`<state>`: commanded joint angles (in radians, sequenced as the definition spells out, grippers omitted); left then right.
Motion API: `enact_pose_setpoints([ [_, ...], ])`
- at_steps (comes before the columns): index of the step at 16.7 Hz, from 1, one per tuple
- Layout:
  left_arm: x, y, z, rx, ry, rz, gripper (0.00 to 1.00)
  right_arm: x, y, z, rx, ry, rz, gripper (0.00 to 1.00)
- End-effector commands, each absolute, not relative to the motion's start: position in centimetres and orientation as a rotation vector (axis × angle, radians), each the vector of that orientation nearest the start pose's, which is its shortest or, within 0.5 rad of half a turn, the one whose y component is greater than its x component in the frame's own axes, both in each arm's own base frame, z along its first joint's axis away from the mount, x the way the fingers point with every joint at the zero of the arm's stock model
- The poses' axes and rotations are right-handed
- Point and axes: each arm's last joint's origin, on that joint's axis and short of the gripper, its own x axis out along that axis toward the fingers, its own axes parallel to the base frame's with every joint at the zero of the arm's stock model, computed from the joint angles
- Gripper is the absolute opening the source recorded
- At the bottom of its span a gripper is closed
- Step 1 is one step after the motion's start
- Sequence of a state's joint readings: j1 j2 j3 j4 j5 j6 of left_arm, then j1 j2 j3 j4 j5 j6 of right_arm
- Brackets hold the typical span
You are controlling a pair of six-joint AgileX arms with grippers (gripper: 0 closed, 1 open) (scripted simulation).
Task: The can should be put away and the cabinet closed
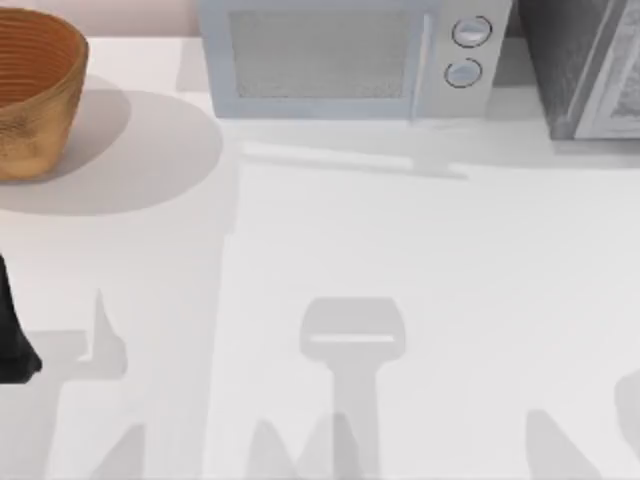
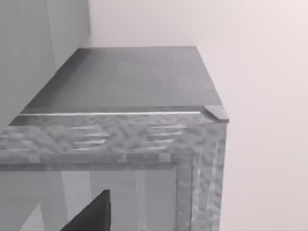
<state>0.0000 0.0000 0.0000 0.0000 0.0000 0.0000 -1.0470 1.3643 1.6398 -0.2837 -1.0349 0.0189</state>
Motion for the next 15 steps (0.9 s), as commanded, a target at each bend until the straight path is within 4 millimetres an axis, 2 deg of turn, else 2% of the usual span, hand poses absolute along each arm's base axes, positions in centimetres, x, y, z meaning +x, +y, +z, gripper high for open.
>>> enact_pose_setpoints([
  [3, 10.6, -0.1, 16.0, 0.000, 0.000, 0.000, 1.00, 15.6, -20.3, 50.6, 0.006, 0.009, 0.002, 1.00],
  [9, 10.6, -0.1, 16.0, 0.000, 0.000, 0.000, 1.00, 15.4, -20.1, 50.9, 0.002, 0.007, 0.000, 1.00],
  [12, 10.6, -0.1, 16.0, 0.000, 0.000, 0.000, 1.00, 16.6, -19.3, 51.1, -0.002, 0.004, 0.000, 1.00],
  [15, 10.6, -0.1, 16.0, 0.000, 0.000, 0.000, 1.00, 19.2, -17.1, 51.3, -0.007, -0.002, -0.002, 1.00],
])
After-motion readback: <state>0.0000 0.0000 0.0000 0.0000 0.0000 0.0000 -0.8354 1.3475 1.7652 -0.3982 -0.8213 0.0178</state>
